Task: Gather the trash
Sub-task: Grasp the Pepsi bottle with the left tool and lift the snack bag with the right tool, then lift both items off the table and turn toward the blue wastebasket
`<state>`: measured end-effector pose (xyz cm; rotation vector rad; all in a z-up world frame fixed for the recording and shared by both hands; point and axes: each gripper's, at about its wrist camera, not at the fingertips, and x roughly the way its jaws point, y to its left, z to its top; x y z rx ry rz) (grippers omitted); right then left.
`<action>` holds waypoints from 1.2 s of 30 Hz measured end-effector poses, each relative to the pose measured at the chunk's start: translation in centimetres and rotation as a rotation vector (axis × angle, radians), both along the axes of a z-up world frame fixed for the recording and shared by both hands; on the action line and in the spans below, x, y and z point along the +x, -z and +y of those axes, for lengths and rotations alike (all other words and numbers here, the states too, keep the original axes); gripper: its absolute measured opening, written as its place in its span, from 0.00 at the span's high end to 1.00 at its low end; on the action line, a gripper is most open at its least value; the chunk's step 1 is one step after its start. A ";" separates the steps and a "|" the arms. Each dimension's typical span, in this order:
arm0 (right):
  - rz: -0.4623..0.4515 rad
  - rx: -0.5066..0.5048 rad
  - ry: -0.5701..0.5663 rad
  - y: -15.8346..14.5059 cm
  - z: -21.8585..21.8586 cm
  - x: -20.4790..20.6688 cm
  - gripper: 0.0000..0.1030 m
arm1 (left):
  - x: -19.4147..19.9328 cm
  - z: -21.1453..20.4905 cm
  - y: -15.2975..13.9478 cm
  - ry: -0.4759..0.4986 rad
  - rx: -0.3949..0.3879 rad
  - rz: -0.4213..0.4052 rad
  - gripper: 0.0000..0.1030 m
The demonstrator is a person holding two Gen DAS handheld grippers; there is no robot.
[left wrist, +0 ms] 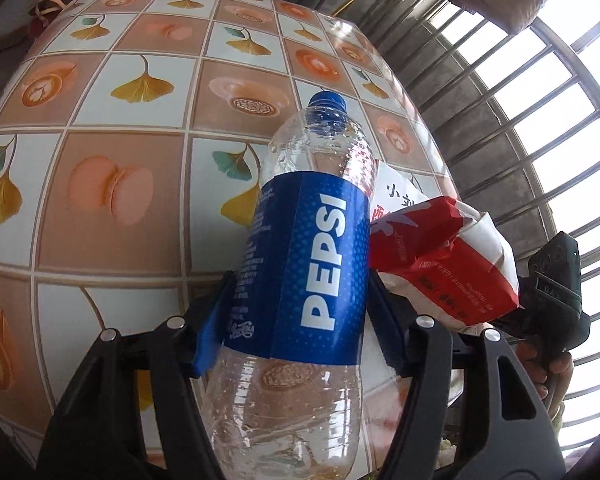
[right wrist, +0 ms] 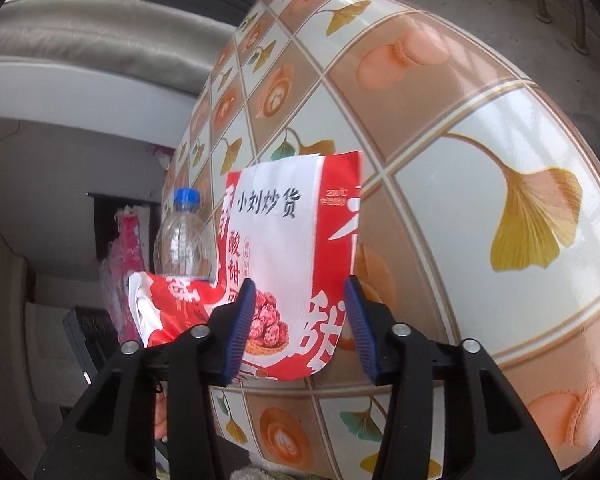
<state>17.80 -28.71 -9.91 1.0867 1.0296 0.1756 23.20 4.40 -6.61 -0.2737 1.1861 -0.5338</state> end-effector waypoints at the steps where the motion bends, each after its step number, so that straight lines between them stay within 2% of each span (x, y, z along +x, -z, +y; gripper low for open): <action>1: -0.030 0.053 0.003 0.1 0.0 0.0 0.70 | 0.1 -0.1 0.0 0.004 -0.001 0.001 0.42; 2: -0.063 0.096 0.005 -0.1 0.1 -0.2 0.71 | 0.0 -0.2 0.1 0.007 0.000 0.001 0.42; 4: -0.091 0.077 -0.007 -0.5 0.6 -0.1 0.71 | 0.0 -0.4 0.2 0.012 0.000 -0.003 0.42; 8: -0.062 0.064 -0.026 -0.3 1.5 0.4 0.71 | -0.1 -0.3 0.2 0.016 -0.002 -0.003 0.43; 11: -0.075 0.041 -0.032 -1.6 1.2 0.1 0.71 | -0.1 -0.4 0.2 0.015 -0.003 -0.003 0.43; 13: -0.068 0.060 -0.019 -2.1 0.6 -0.9 0.67 | -0.1 -0.4 0.2 0.015 -0.004 -0.003 0.43; 16: -0.019 0.130 0.027 -1.9 -0.9 -2.8 0.52 | -0.1 -0.4 0.2 0.015 -0.005 -0.003 0.43; 19: 0.083 0.241 0.082 -0.3 -1.5 -4.7 0.44 | -0.2 -0.3 0.1 0.018 -0.010 -0.001 0.43; 21: 0.164 0.339 0.116 1.5 -1.3 -5.6 0.43 | -0.1 -0.3 0.1 0.021 -0.009 -0.002 0.43; 24: 0.206 0.421 0.121 2.9 -0.3 -5.8 0.43 | -0.1 -0.3 0.1 0.025 -0.007 -0.002 0.43; 29: 0.231 0.485 0.141 3.8 0.9 -4.5 0.44 | 0.2 -0.1 0.3 0.014 0.012 0.005 0.44; 36: 0.252 0.551 0.230 4.3 -0.4 -5.1 0.46 | 0.2 0.1 0.2 0.023 0.016 0.011 0.44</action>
